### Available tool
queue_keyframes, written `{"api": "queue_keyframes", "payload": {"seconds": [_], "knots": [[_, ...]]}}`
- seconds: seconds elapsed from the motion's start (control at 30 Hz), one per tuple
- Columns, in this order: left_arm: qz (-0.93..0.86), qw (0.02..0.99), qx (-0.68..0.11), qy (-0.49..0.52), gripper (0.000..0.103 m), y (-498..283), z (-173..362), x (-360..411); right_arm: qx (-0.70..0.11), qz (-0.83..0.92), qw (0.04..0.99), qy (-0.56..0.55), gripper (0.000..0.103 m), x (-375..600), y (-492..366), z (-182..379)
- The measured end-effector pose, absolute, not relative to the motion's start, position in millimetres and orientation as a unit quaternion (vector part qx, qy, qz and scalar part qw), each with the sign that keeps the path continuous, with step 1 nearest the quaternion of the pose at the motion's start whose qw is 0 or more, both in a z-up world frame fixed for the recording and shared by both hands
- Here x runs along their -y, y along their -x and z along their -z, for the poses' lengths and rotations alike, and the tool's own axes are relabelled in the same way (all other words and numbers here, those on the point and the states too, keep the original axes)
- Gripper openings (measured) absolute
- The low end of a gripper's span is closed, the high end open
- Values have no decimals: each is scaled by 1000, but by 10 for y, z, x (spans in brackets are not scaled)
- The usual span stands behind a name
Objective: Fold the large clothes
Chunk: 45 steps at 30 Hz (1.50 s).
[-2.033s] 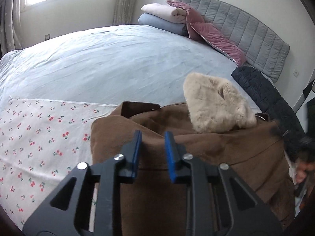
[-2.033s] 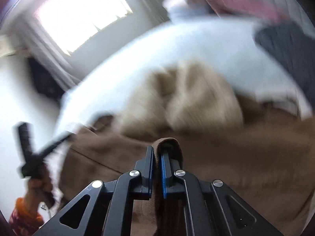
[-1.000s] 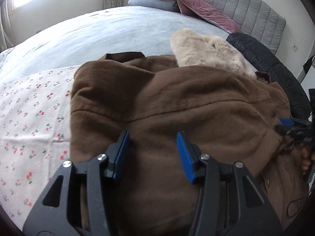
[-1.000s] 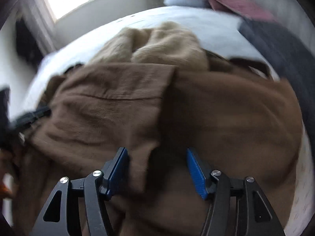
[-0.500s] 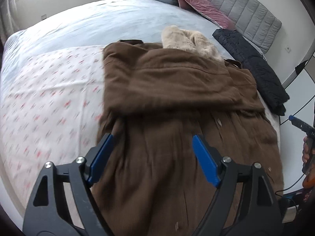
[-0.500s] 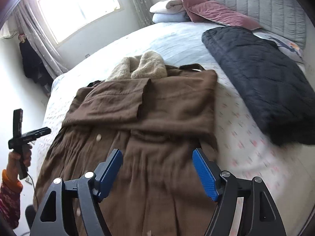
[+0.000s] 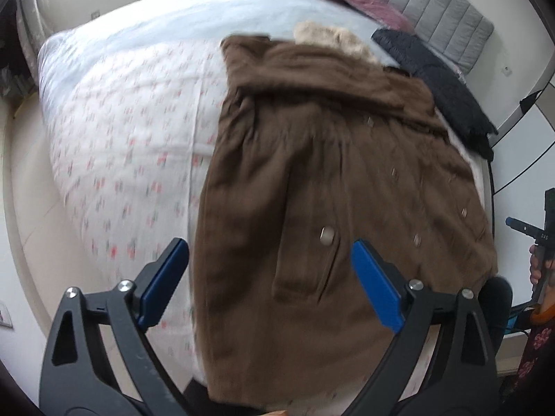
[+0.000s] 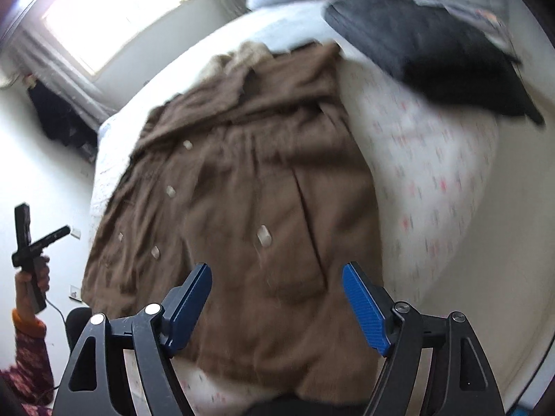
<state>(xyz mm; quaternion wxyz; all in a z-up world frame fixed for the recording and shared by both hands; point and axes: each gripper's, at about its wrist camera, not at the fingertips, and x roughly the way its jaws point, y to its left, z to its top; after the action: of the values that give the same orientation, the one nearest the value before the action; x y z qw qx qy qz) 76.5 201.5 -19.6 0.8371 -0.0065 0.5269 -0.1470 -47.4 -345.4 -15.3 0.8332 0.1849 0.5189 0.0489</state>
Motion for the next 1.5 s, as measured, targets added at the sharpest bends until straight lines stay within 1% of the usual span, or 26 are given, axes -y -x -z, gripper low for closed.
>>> {"api": "queue_keyframes", "payload": {"seconds": [0.2,0.3,0.4,0.47,0.6,0.93,1.23,1.33,1.43,1.5], "knots": [[129,811,-570,-12,95,-544,496,-2234,-536,-8,808,-245,79,3701,826,469],[125,793,-595,21,95,-545,627,-2389,-544,38,798,-256,79,3765,898,560],[106,779,-615,53,95,-592,734,-2510,-533,39,800,-274,79,3747,942,626],[108,776,-618,73,95,-577,761,-2535,-533,26,794,-290,79,3733,951,709],[113,768,-622,101,95,-550,811,-2519,-548,31,785,-286,79,3703,909,865],[130,759,-634,70,95,-535,1014,-2287,-577,30,759,-299,79,3764,875,1058],[137,762,-630,53,95,-507,1026,-2293,-596,21,753,-280,78,3698,808,1105],[122,770,-624,47,94,-501,1004,-2332,-598,23,757,-260,73,3644,803,1083],[117,771,-623,61,94,-539,998,-2407,-601,20,758,-253,66,3618,815,1063],[118,767,-627,71,94,-565,997,-2443,-599,15,762,-247,55,3585,826,1020]]}}
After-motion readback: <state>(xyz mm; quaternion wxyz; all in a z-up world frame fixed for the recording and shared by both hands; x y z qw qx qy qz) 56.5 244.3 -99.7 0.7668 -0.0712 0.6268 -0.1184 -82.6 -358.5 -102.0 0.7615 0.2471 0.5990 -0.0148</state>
